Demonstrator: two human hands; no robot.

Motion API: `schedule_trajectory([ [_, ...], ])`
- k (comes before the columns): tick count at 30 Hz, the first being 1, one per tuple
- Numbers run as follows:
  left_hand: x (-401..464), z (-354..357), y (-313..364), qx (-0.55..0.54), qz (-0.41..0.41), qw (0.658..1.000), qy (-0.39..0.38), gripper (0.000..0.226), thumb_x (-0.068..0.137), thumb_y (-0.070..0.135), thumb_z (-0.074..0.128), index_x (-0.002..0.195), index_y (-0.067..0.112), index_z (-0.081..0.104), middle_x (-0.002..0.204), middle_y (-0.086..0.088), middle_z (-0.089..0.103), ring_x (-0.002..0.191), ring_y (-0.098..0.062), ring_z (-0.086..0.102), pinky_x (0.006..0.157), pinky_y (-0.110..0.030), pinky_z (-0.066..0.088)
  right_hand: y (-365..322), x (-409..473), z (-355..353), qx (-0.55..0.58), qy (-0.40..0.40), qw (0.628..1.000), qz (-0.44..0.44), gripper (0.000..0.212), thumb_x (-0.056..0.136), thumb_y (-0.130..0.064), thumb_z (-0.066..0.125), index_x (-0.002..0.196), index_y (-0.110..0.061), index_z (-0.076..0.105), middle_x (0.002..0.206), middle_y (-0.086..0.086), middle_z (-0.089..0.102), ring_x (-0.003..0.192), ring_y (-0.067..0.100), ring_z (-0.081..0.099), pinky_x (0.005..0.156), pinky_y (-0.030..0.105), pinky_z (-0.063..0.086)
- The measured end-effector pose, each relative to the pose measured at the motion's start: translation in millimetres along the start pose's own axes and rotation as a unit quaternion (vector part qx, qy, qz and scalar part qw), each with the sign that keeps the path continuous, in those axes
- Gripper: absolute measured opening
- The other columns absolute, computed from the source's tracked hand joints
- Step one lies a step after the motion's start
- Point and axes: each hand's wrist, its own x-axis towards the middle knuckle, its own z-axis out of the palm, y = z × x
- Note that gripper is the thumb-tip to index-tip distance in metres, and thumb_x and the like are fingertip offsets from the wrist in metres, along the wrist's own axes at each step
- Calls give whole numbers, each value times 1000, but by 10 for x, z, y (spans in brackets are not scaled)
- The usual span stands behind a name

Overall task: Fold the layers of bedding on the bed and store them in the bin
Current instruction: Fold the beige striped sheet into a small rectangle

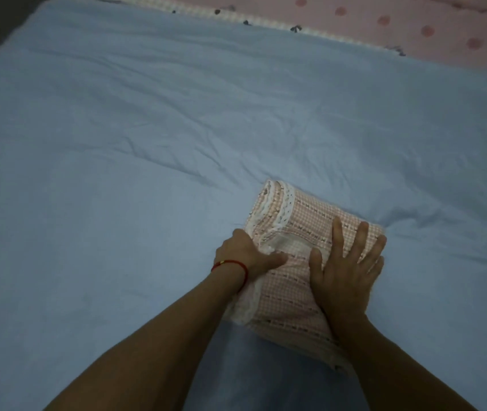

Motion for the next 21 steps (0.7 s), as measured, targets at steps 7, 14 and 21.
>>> schedule_trajectory([
  [7, -901, 59, 230, -23, 38, 995, 87, 78, 76, 64, 73, 132, 17, 45, 131, -9, 58, 116, -32, 58, 91, -39, 49, 53, -78, -293, 95, -74, 992, -23, 75, 97, -69, 17, 163, -33, 10, 171, 11, 2, 155, 42, -2, 120, 64, 11],
  [14, -2929, -589, -380, -215, 6, 967, 137, 55, 65, 53, 79, 111, 30, 61, 111, 6, 69, 100, -21, 65, 88, -37, 55, -375, -1142, -1742, 552, -449, 653, 260, 61, 99, -56, 48, 140, -10, 53, 132, 16, 62, 104, 31, 64, 90, 46, 53],
  [21, -5507, -549, -2387, -526, -124, 788, 296, 60, 67, 49, 90, 119, 26, 71, 111, 6, 76, 103, -16, 72, 99, -41, 55, -1610, -2400, -2960, 402, -686, 606, -27, 70, 84, -62, 73, 138, -19, 60, 128, 10, 71, 117, 30, 69, 106, 53, 49],
])
